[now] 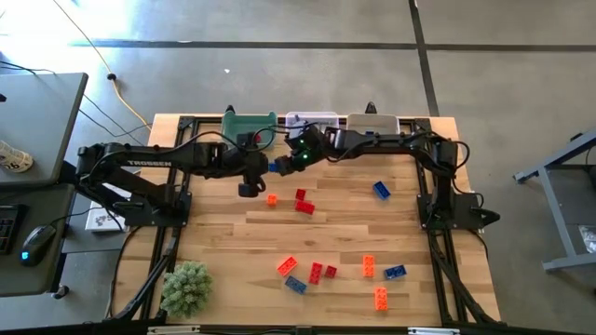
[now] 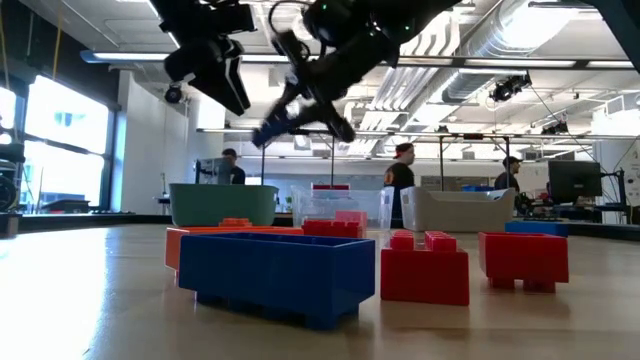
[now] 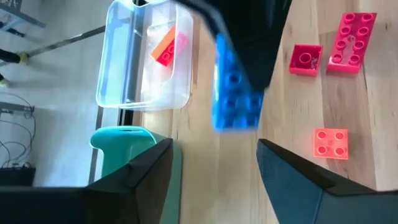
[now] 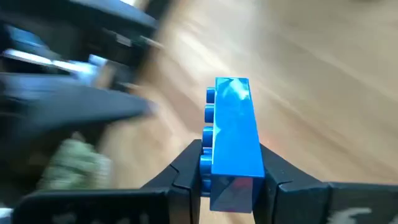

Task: Sort & place blocks by color
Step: Put the blue game piece into the white bin

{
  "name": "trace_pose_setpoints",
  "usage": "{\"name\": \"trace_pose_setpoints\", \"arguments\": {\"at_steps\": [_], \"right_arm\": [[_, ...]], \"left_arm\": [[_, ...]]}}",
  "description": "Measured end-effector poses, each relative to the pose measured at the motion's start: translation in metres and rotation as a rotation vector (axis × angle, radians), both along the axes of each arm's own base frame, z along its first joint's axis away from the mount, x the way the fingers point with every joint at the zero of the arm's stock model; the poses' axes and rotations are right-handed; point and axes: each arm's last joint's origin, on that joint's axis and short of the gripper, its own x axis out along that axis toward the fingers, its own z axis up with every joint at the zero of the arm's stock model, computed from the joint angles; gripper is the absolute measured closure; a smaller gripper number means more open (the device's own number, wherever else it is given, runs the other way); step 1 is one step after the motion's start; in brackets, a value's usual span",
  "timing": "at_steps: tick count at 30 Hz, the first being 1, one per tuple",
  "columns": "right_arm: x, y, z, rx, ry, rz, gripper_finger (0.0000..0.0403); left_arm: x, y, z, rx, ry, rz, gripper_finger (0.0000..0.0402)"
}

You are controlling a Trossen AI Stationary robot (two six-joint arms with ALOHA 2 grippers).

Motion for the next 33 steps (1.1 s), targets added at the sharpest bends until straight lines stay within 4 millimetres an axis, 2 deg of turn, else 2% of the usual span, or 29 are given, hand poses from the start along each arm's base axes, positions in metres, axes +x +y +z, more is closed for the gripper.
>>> {"name": "trace_pose_setpoints", "arguments": {"at_steps": [8, 15, 20, 24, 33], "right_arm": [[-0.025, -0.009, -0.019, -0.101, 0.309, 0.013, 0.0331], [-0.046, -0.017, -0.025, -0.177, 0.519, 0.061, 0.0331], [-0.063, -0.021, -0.011, -0.259, 0.592, 0.059, 0.0331], [-0.080, -0.025, 0.009, -0.345, 0.648, 0.025, 0.0331], [-0.128, -0.038, 0.045, -0.583, 0.869, -0.176, 0.0331]], "left_arm": [[0.000, 0.000, 0.000, -0.011, -0.010, 0.018, 0.0175], [-0.002, 0.005, 0.000, -0.038, -0.041, 0.084, 0.0176], [-0.003, 0.012, 0.000, -0.053, -0.072, 0.146, 0.0176], [-0.005, 0.020, 0.001, -0.070, -0.104, 0.203, 0.0176], [-0.002, 0.036, 0.009, -0.065, -0.264, 0.289, 0.0176]]}}
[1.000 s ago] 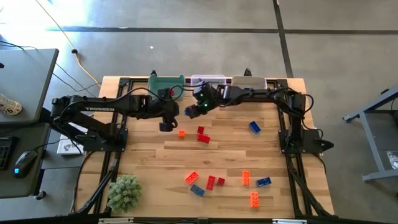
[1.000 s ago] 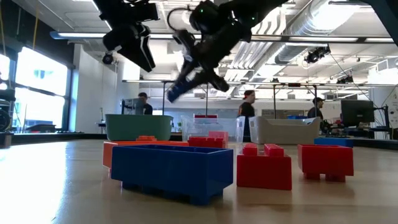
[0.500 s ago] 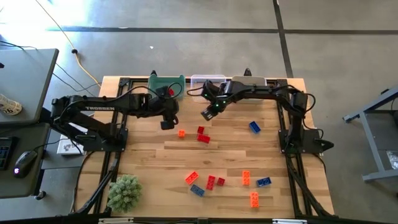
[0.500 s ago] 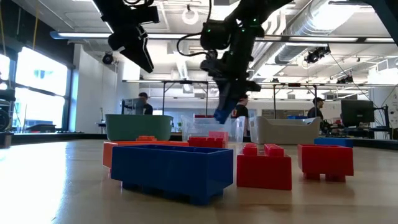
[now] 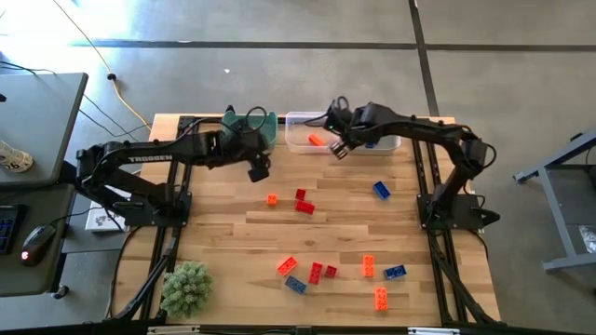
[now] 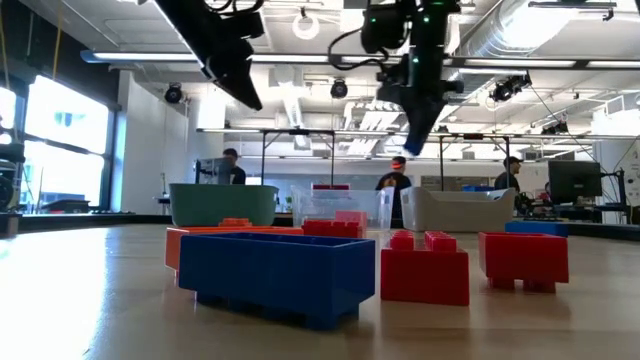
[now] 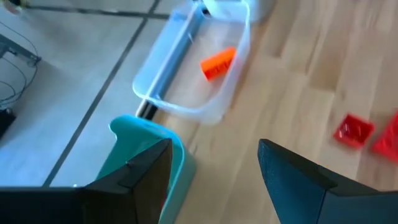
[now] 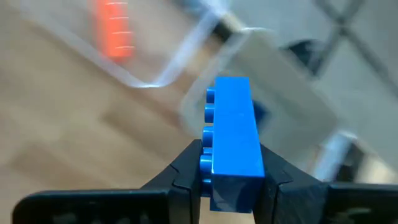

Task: Sort & place blocks by color
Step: Put the blue game piece into the white bin

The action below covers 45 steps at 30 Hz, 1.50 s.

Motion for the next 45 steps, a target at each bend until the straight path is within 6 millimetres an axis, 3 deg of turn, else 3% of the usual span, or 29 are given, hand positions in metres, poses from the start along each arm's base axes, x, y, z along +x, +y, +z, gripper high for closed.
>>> {"name": "trace_pose_setpoints", "arguments": {"at_steps": [2, 7, 16, 25, 32, 45], "right_arm": [[-0.010, -0.004, 0.000, -0.044, 0.021, -0.047, 0.0331], [-0.035, -0.015, -0.020, -0.049, 0.041, -0.111, 0.0331], [-0.072, -0.044, -0.043, 0.032, -0.182, -0.143, 0.0331], [-0.091, -0.073, -0.065, 0.144, -0.403, -0.087, 0.0331], [-0.115, -0.086, -0.082, 0.233, -0.466, -0.089, 0.0331], [-0.132, -0.100, -0.083, 0.269, -0.539, -0.049, 0.0298]], "left_arm": [[0.001, 0.003, 0.002, 0.009, -0.036, 0.014, 0.0176], [0.003, 0.008, 0.007, 0.031, -0.094, 0.028, 0.0176], [0.006, 0.012, 0.013, 0.055, -0.167, 0.026, 0.0176], [0.011, 0.014, 0.022, 0.092, -0.277, 0.020, 0.0176], [0.012, 0.014, 0.024, 0.061, -0.331, 0.036, 0.0176], [0.015, 0.013, 0.027, -0.030, -0.452, 0.043, 0.0176]]}}
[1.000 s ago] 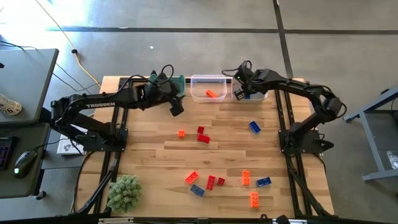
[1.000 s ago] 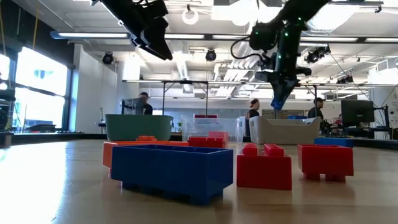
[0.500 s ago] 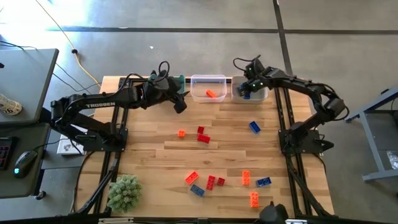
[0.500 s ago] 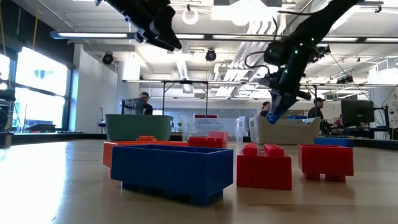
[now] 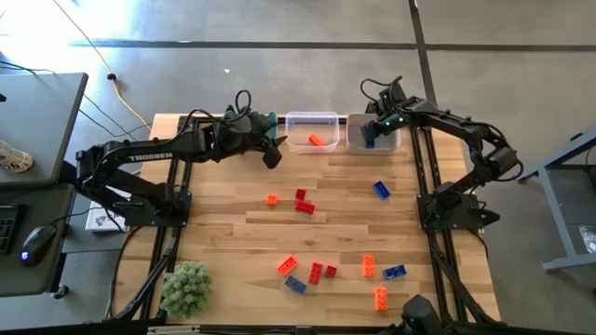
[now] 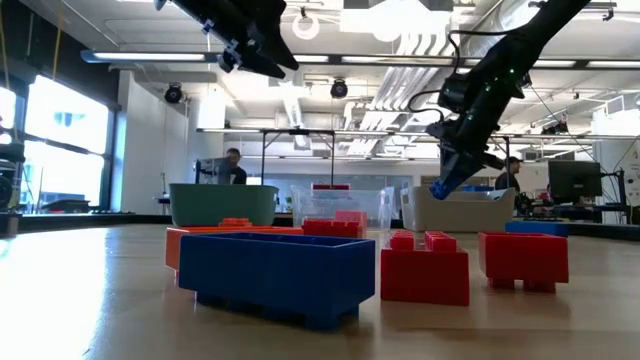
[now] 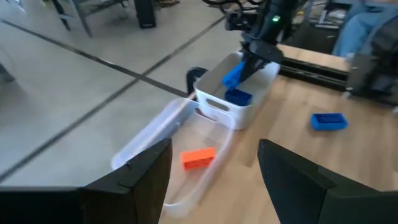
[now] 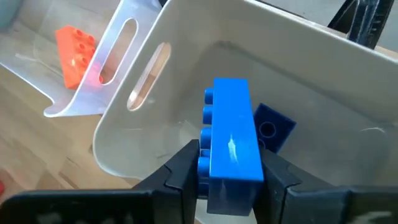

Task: Sort & place blocks by color
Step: Put the blue game piece into the white bin, then put the orange game piece into the transparent bin

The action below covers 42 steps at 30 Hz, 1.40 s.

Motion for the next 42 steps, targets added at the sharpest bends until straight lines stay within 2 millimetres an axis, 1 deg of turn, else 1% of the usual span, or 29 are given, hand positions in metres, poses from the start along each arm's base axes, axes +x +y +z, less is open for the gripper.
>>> {"name": "trace_pose_setpoints", "arguments": {"at_steps": [5, 11, 20, 23, 30, 32, 35, 39, 42], "right_arm": [[0.000, 0.000, 0.000, -0.022, 0.010, 0.051, 0.0295], [0.001, 0.001, 0.000, -0.016, -0.006, 0.076, 0.0294], [0.001, 0.002, 0.000, 0.000, -0.023, 0.092, 0.0291], [0.001, 0.002, 0.000, 0.010, -0.028, 0.097, 0.0276], [0.001, 0.002, 0.001, 0.018, -0.025, 0.078, 0.0213], [0.002, 0.001, 0.006, 0.019, -0.024, 0.077, 0.0201], [0.004, -0.002, 0.020, 0.004, -0.028, 0.085, 0.0191], [0.007, -0.007, 0.040, -0.018, -0.034, 0.097, 0.0192], [0.008, -0.006, 0.051, 0.006, -0.033, 0.084, 0.0196]], "left_arm": [[0.000, -0.002, -0.003, -0.080, -0.013, -0.038, 0.0176], [-0.002, -0.004, -0.008, -0.171, -0.020, -0.011, 0.0176], [-0.004, -0.005, -0.012, -0.221, 0.013, -0.020, 0.0176], [-0.004, -0.005, -0.012, -0.221, 0.012, -0.020, 0.0176], [-0.004, -0.010, -0.015, -0.236, 0.042, -0.036, 0.0176], [-0.004, -0.012, -0.017, -0.257, 0.067, -0.055, 0.0176], [-0.006, -0.016, -0.021, -0.286, 0.109, -0.075, 0.0176], [-0.007, -0.018, -0.023, -0.300, 0.140, -0.080, 0.0176], [-0.008, -0.019, -0.025, -0.316, 0.157, -0.091, 0.0176]]}}
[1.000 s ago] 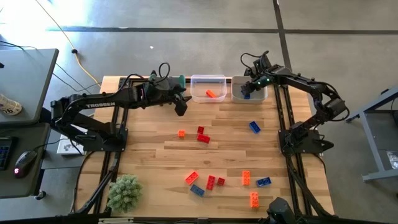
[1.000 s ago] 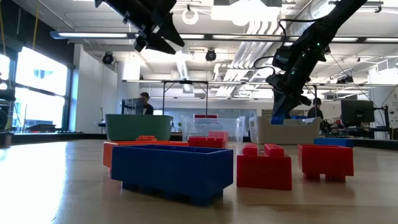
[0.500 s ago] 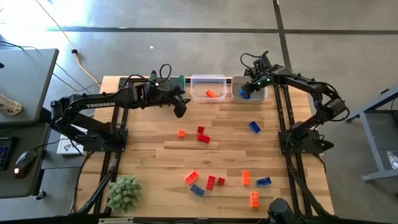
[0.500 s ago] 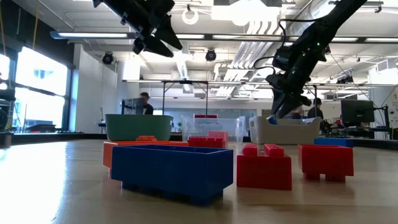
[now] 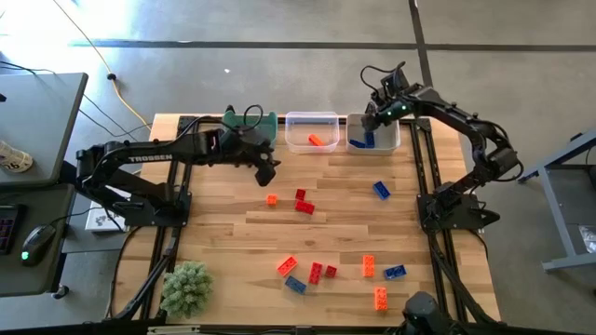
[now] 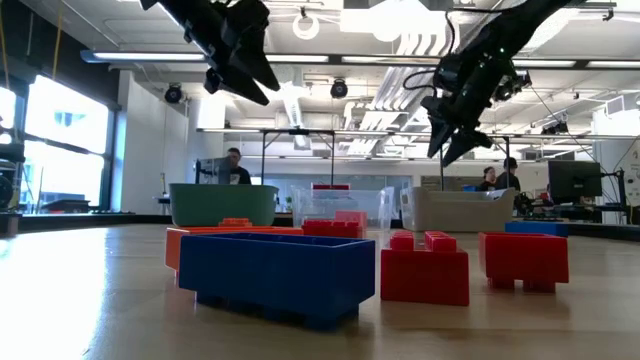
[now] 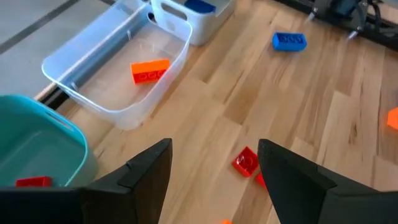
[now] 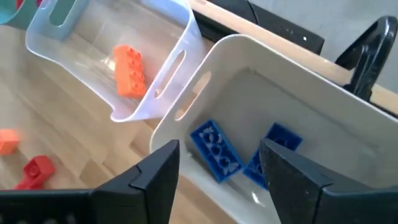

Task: Sort & place blocks by color
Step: Put the orange game piece into the transparent bin

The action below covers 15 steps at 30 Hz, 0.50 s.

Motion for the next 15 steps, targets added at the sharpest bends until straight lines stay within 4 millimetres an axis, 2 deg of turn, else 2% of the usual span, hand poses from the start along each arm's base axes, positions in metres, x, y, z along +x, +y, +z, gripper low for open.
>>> {"name": "trace_pose_setpoints", "arguments": {"at_steps": [5, 15], "right_arm": [[0.008, 0.011, 0.011, 0.058, 0.032, 0.030, 0.0201], [0.038, 0.042, 0.015, 0.137, 0.047, 0.061, 0.0202]], "left_arm": [[0.002, -0.001, -0.012, -0.051, 0.076, -0.028, 0.0176], [0.016, -0.006, -0.042, -0.044, 0.271, -0.159, 0.0176]]}}
